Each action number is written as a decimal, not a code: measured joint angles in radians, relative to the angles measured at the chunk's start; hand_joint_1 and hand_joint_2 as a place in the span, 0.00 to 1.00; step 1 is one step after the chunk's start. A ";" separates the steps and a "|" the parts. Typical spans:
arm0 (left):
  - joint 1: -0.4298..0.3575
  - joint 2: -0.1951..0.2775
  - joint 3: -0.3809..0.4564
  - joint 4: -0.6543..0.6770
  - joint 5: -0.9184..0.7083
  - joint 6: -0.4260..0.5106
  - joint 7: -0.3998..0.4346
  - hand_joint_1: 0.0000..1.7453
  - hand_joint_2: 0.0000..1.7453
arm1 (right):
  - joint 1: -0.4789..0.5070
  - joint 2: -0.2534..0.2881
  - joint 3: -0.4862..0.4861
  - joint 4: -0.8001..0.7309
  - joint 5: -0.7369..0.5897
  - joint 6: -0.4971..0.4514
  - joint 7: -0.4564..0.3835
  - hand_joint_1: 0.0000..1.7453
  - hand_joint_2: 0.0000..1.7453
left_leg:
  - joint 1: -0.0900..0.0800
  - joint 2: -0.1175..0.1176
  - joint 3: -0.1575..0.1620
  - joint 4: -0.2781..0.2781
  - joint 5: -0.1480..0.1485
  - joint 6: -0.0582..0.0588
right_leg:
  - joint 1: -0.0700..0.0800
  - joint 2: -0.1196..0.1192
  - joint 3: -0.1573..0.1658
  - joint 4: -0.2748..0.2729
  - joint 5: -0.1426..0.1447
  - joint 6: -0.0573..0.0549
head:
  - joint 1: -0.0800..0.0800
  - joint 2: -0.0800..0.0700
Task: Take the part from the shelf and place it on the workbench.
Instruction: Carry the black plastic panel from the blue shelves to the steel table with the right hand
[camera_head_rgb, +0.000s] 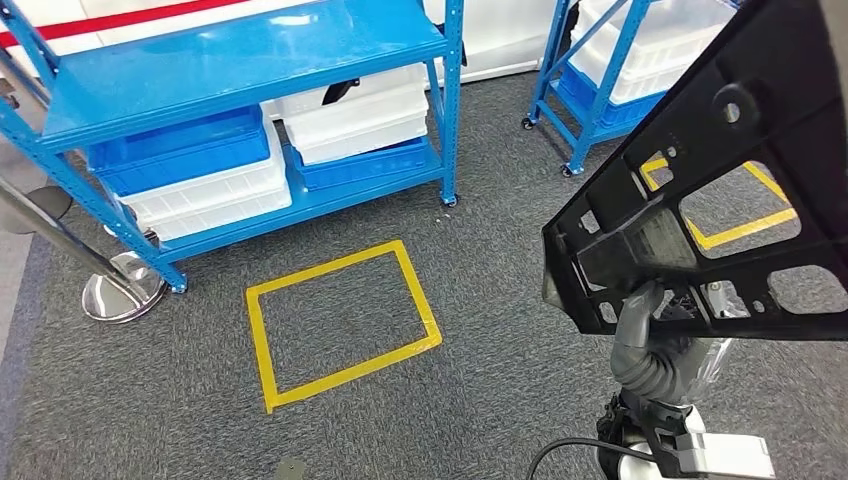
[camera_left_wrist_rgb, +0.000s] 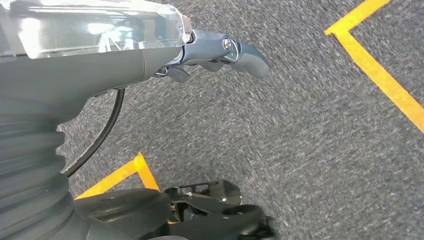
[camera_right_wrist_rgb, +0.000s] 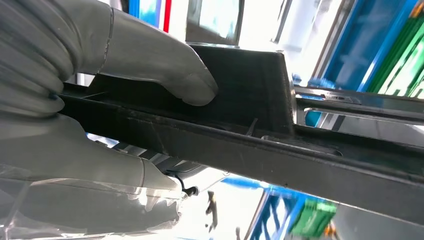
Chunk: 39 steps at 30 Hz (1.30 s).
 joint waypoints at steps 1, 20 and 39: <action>0.000 0.000 0.000 0.000 0.000 0.000 0.000 0.00 1.00 | 0.000 0.000 0.000 0.000 0.000 -0.001 0.001 1.00 1.00 | 0.000 -0.003 0.009 -0.018 0.022 0.002 | 0.000 0.015 0.000 0.002 0.000 0.000 | 0.000 0.000; 0.014 0.000 0.000 -0.002 -0.017 -0.011 0.003 0.00 1.00 | 0.101 0.002 0.000 -0.082 -0.030 -0.033 -0.063 1.00 1.00 | -0.005 0.093 0.131 -0.301 0.141 0.037 | 0.004 -0.101 -0.001 0.022 -0.014 0.044 | 0.018 0.000; 0.016 0.008 -0.020 -0.004 -0.053 -0.030 0.012 0.00 1.00 | 0.125 0.003 -0.001 -0.109 0.038 -0.040 -0.080 1.00 1.00 | -0.003 -0.079 0.139 -0.298 0.129 0.038 | -0.006 0.112 -0.025 0.004 0.019 0.029 | 0.012 0.000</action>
